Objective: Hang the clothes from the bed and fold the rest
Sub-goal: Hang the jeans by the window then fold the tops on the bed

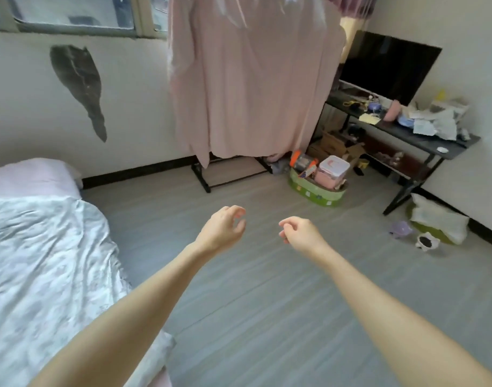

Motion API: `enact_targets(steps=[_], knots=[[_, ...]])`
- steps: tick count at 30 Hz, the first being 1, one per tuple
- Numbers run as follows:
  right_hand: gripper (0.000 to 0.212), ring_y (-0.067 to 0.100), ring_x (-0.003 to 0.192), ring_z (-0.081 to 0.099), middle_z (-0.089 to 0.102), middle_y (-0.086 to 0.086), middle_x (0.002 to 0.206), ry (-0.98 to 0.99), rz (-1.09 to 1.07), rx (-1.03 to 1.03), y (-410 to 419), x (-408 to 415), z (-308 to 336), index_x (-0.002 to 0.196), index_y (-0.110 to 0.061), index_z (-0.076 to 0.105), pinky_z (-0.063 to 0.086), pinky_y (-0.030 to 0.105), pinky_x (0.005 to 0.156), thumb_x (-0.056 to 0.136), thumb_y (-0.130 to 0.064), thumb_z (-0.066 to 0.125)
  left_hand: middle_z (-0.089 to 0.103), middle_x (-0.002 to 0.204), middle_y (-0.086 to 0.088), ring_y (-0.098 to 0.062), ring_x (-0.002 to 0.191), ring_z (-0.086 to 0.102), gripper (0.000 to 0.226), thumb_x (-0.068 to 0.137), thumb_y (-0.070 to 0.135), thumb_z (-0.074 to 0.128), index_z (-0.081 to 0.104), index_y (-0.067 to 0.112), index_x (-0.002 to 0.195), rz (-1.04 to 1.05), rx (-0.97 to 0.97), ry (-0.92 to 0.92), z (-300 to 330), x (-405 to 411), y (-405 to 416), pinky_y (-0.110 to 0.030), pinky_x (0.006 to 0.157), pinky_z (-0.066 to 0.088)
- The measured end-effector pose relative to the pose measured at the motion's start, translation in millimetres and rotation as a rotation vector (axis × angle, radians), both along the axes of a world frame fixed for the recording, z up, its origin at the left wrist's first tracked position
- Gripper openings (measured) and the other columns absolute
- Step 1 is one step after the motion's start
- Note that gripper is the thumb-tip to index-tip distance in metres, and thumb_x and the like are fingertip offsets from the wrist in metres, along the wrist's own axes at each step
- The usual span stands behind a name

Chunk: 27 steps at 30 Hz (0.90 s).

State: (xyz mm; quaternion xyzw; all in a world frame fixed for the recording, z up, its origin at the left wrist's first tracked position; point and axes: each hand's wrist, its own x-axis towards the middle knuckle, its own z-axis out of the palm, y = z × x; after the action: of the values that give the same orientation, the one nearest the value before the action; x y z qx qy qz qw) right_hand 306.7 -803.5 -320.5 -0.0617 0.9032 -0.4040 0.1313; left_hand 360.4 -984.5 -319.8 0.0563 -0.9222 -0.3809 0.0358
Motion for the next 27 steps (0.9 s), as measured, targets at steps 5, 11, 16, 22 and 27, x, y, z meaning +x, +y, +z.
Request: enact_targets(steps=[5,11,16,22,27], knots=[[0.027,0.019,0.090,0.060,0.064,0.000,0.091,-0.048,0.304,-0.032,-116,-52,-11,0.109,-0.013,0.061,0.046,0.026,0.077,0.094,-0.011,0.039,0.058,0.120,-0.007,-0.022,0.109,0.055,0.031,0.093,0.019,0.048,0.055,0.011,0.122,0.295,-0.035,-0.037,-8,-16,-107,-0.029,0.095,0.040],[0.027,0.019,0.096,0.061,0.064,-0.002,0.096,-0.012,0.591,-0.011,-274,-111,-11,0.110,-0.017,0.059,0.044,0.023,0.068,0.095,-0.016,0.037,0.060,0.119,-0.010,-0.024,0.107,0.056,0.030,0.091,0.016,0.050,0.058,0.010,0.120,0.581,-0.022,-0.031,-22,-38,-251,-0.030,0.094,0.041],[0.032,0.021,0.102,0.060,0.064,0.004,0.111,0.024,0.798,0.046,-426,-134,-2,0.116,-0.016,0.059,0.046,0.027,0.082,0.093,-0.016,0.036,0.060,0.120,-0.011,-0.024,0.109,0.057,0.030,0.092,0.017,0.050,0.058,0.008,0.120,0.816,0.016,-0.007,-17,-32,-371,-0.030,0.094,0.043],[0.035,0.021,0.099,0.062,0.068,0.005,0.104,0.021,1.118,0.020,-585,-112,-1,0.115,-0.012,0.061,0.047,0.028,0.084,0.091,-0.011,0.036,0.057,0.125,-0.008,-0.021,0.113,0.054,0.033,0.093,0.019,0.047,0.054,0.011,0.125,1.115,0.041,-0.062,-25,13,-483,-0.028,0.092,0.040],[0.034,0.023,0.096,0.063,0.066,0.004,0.109,0.033,1.330,0.076,-696,-93,-22,0.117,-0.011,0.060,0.049,0.030,0.079,0.092,-0.010,0.036,0.050,0.131,-0.005,-0.019,0.117,0.049,0.034,0.097,0.023,0.042,0.049,0.015,0.129,1.329,0.098,-0.119,-48,53,-559,-0.029,0.091,0.040]])
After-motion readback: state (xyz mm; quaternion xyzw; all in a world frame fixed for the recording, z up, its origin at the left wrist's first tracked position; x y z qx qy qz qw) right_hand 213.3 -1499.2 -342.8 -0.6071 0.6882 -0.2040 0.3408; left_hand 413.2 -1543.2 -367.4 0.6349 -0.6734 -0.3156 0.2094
